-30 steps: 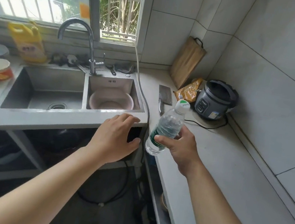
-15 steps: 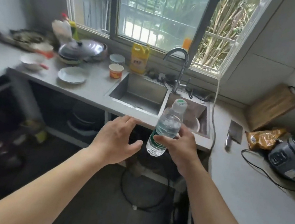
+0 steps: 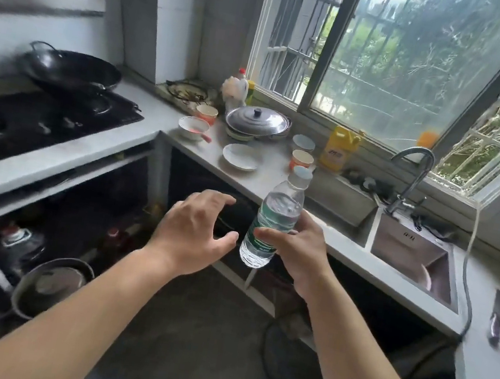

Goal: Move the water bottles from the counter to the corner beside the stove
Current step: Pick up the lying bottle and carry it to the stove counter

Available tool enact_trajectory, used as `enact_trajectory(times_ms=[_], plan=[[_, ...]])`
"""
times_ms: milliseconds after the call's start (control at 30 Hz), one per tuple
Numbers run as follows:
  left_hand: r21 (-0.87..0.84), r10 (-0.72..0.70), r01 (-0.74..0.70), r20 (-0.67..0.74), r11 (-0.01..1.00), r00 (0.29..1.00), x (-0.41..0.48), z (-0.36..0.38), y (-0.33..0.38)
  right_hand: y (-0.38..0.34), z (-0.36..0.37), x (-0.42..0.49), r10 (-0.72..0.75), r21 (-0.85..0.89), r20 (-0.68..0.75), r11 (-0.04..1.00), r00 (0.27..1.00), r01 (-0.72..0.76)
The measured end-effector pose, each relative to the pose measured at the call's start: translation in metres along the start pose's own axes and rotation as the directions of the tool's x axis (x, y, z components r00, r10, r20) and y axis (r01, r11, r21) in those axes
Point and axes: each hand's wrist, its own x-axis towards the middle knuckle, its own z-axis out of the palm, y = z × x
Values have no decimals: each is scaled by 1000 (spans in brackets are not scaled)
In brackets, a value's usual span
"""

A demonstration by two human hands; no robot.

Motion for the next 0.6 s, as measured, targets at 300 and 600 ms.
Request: enact_trajectory(times_ms=[300,600], plan=[[76,-157,168,-139,983,978,-28,-82,-100,-35,134,23,-20,-13,193,1000,981,23],[152,-365,417,-284,896,887,-58,-137,-195,-45,275,59,-33,-29,438,998,899,52]])
